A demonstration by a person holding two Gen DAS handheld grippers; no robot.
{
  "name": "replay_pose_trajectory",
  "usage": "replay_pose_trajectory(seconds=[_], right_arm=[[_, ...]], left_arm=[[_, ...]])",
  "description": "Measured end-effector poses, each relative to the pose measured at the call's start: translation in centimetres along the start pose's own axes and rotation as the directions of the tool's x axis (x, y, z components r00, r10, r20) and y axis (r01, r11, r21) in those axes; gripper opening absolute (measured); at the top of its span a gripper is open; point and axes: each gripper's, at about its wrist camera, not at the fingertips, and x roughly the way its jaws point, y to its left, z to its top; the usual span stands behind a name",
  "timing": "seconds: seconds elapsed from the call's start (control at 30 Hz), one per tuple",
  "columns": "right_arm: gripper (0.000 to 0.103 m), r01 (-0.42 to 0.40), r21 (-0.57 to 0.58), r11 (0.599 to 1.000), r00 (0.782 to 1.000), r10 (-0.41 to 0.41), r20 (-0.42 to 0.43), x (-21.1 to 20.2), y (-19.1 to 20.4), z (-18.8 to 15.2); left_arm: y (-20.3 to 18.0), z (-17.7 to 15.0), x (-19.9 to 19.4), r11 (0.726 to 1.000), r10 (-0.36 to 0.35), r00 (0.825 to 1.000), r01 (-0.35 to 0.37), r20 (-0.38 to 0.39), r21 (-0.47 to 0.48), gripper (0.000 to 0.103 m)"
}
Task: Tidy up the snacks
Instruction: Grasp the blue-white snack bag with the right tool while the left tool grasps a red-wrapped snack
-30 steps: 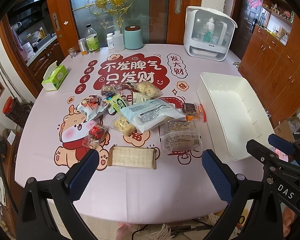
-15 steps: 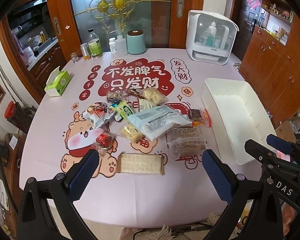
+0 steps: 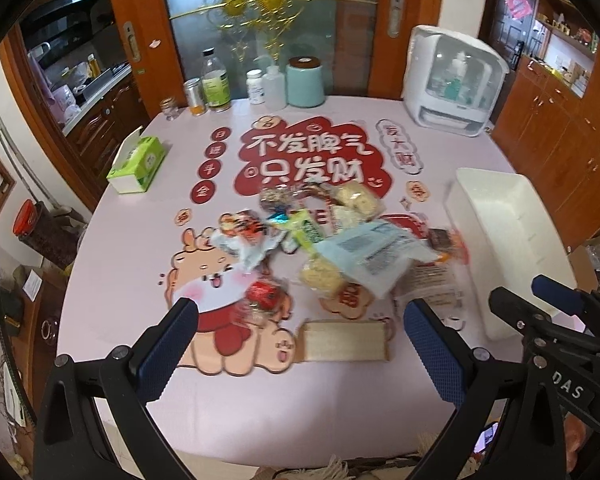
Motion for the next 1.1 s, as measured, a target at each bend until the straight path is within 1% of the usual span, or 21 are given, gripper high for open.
replay_pose_trajectory(seconds=[0.1, 0.23, 0.37, 0.43, 0.5, 0.57, 0.67, 0.73, 0.8, 0.83, 0.97, 1.1], right_arm=[[0.064, -0.012, -0.009, 1.000, 1.000, 0.012, -0.004, 0.8, 1.9, 0.3], [0.064, -0.016, -0.011, 1.000, 1.000, 0.016, -0.018, 2.5, 3.8, 0.2], [0.064, -0.041, 0.047, 0.998, 0.997, 0.044, -0.062, 4.9, 4.4, 0.3], [0.064, -0.065, 0.104, 0.992, 0.994, 0.074, -0.086, 6.4, 4.1, 0.4], [0.064, -0.080, 0.165, 0.983, 0.989, 0.098, -0.108, 7.9, 3.4, 0.6], [0.064, -0.083, 0.230, 0.970, 0.985, 0.115, -0.127, 9.7, 2.6, 0.8], [0.064, -0.068, 0.289, 0.955, 0.984, 0.112, -0.139, 12.1, 1.7, 1.1], [0.064, -0.065, 0.325, 0.943, 0.982, 0.117, -0.145, 13.8, 1.0, 1.3], [0.064, -0.070, 0.360, 0.930, 0.979, 0.134, -0.154, 15.5, 0.4, 1.7], [0.064, -0.063, 0.376, 0.924, 0.978, 0.133, -0.163, 16.4, 0.1, 1.9], [0.064, -0.052, 0.411, 0.910, 0.970, 0.145, -0.197, 19.5, -0.1, 2.7], [0.064, -0.051, 0.426, 0.903, 0.965, 0.155, -0.212, 21.6, -0.2, 3.5]], left_arm=[[1.8, 0.2, 1.4, 1.000, 0.002, 1.000, -0.002, -0.030, -0.005, 0.102], [4.0, 0.4, 3.9, 1.000, -0.018, 0.996, 0.019, -0.087, 0.011, 0.102], [6.0, 0.5, 6.4, 0.999, -0.042, 0.991, 0.044, -0.129, 0.018, 0.102], [7.1, 0.7, 7.8, 0.998, -0.067, 0.986, 0.068, -0.153, 0.002, 0.102], [8.2, 1.0, 9.3, 0.997, -0.072, 0.982, 0.072, -0.173, -0.002, 0.102], [9.3, 1.1, 11.1, 0.998, -0.066, 0.980, 0.067, -0.189, 0.001, 0.102], [10.7, 1.2, 14.0, 0.999, -0.039, 0.974, 0.039, -0.225, -0.002, 0.102], [11.6, 1.6, 16.0, 0.999, -0.042, 0.967, 0.038, -0.249, -0.023, 0.102], [12.1, 2.4, 17.6, 0.998, -0.063, 0.964, 0.053, -0.260, -0.045, 0.102], [12.2, 3.0, 18.5, 0.996, -0.077, 0.964, 0.065, -0.255, -0.056, 0.102], [11.9, 5.3, 21.2, 0.995, -0.083, 0.970, 0.068, -0.230, -0.070, 0.102], [10.9, 7.1, 24.3, 0.995, -0.081, 0.963, 0.064, -0.256, -0.074, 0.102]])
